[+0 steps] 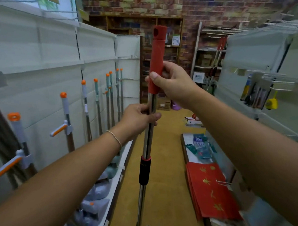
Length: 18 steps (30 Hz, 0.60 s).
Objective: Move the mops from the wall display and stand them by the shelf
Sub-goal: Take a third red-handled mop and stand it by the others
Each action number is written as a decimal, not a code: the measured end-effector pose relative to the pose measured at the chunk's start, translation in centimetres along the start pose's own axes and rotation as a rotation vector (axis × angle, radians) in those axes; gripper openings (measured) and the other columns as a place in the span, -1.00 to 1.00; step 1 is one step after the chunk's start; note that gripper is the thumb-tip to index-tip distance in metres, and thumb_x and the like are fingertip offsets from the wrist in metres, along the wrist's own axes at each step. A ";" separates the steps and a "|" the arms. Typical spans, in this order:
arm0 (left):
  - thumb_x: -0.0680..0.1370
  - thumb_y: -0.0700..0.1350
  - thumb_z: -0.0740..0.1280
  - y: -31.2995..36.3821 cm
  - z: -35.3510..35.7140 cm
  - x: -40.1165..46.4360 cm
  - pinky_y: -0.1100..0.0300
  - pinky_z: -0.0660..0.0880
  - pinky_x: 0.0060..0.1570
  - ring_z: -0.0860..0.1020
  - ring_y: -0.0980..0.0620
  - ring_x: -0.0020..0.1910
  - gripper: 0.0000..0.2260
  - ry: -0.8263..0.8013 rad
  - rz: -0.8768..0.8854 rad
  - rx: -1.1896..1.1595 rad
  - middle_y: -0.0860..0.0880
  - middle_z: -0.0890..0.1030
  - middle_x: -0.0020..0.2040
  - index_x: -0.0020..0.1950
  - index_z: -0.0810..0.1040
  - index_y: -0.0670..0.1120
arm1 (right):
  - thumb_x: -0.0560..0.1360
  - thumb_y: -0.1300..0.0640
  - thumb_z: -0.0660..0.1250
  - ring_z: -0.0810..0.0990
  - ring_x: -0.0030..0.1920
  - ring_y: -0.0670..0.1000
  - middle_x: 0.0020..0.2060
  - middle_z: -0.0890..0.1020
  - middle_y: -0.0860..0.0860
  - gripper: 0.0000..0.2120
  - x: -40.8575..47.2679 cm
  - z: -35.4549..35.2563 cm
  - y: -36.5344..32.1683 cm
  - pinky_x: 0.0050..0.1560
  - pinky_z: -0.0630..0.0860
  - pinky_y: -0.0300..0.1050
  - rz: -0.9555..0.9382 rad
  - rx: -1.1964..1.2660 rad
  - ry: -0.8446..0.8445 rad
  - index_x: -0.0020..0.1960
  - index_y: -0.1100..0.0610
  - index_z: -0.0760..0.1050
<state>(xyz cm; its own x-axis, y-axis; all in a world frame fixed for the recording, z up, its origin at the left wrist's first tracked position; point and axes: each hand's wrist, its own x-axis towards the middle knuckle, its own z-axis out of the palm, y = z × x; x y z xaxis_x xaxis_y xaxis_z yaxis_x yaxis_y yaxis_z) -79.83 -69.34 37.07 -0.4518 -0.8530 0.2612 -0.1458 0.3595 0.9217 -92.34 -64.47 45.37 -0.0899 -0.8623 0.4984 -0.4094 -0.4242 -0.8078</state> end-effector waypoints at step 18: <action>0.52 -0.06 0.40 -4.8 6.4 28.7 0.25 0.51 -0.11 0.66 0.05 -0.08 -0.86 -0.175 0.045 -0.111 -0.15 0.70 -0.06 -0.01 0.63 -0.11 | 0.57 0.15 0.34 0.67 0.02 0.08 0.01 0.66 0.13 -0.80 22.4 -9.2 16.1 -0.03 0.65 -0.10 -0.002 -0.081 0.153 0.18 0.08 0.43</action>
<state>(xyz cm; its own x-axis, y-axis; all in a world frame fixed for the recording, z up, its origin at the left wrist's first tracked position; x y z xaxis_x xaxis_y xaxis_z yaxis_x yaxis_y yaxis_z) -97.75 -93.14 38.32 -0.6033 -0.7547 0.2578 -0.0289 0.3438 0.9386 -109.35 -88.07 46.42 -0.2240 -0.8065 0.5472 -0.4809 -0.3969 -0.7818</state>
